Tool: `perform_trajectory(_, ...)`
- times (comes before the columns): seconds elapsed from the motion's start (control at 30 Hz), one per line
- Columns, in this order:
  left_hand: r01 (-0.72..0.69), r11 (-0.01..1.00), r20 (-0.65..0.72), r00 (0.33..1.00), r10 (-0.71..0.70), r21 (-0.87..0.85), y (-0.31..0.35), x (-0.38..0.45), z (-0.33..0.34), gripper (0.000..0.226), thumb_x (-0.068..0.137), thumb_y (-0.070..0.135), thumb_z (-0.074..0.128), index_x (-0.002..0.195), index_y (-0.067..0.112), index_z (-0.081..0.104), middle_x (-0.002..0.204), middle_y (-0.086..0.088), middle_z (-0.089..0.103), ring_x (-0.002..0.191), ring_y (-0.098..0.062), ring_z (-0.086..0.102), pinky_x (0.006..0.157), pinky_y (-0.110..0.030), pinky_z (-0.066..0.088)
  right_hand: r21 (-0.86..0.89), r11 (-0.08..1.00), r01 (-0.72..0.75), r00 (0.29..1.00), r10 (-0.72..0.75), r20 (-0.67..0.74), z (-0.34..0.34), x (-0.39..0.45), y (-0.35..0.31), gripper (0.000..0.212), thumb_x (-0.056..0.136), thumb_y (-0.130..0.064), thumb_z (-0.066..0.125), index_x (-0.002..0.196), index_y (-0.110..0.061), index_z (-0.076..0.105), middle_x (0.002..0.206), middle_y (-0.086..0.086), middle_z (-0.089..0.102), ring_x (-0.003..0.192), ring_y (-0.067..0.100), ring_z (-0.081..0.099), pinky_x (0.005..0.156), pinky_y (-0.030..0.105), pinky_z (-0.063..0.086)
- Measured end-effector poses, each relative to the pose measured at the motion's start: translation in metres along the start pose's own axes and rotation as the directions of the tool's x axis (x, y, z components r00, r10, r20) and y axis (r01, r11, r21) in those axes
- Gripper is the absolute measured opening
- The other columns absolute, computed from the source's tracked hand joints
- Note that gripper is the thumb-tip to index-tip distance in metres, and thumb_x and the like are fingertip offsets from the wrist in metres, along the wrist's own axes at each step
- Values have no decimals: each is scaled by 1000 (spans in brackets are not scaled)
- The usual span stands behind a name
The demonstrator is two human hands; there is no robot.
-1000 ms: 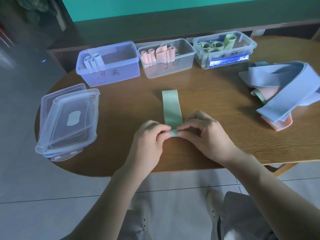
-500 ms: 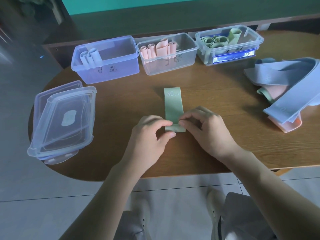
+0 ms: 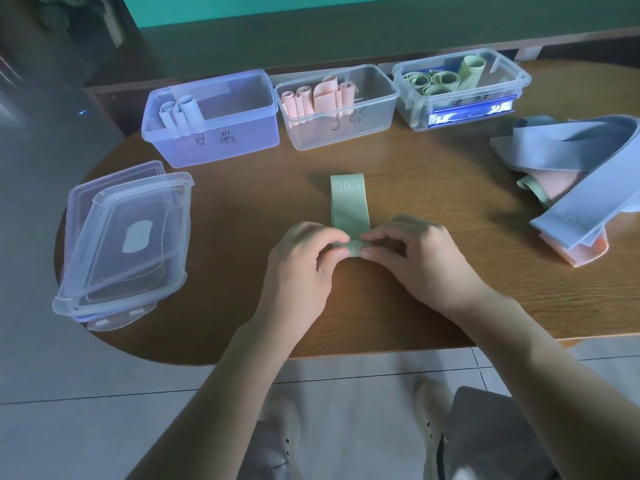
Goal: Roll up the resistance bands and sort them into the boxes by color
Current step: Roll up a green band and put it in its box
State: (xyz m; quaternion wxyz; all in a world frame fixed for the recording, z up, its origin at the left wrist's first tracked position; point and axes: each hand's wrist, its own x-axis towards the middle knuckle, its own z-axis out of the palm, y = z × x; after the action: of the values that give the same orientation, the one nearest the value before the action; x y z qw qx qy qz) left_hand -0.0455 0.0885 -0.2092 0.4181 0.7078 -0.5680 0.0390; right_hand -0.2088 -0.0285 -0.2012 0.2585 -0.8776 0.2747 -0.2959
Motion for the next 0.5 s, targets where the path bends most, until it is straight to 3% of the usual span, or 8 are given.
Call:
perform_trajectory(0.2,23,999,86,996,-26,36,-1,4,-5,26,81,25,84,105,17,77,106,5,71,94,-11,64,78,-31,57,-46,999,21,998,-24,-63,4,5,3,20,88,-26,77,103,-14,79,91,-8,62,74,-13,51,74,1,36)
perform_trajectory(0.33,40,999,73,996,-42,32,-2,8,-3,25,85,22,81,109,15,77,107,2,72,98,-15,64,81,-34,58,-21,999,27,993,-29,-115,9,6,1,10,89,-17,76,99,-14,76,96,-4,63,74,-3,53,74,4,38)
perform_trajectory(0.5,71,995,23,997,-73,72,-3,12,6,22,86,18,79,107,10,78,107,-5,67,94,-14,62,82,-20,52,-25,999,27,998,-28,-48,7,10,3,14,88,-24,77,101,-18,76,100,-6,66,70,-2,54,69,7,39)
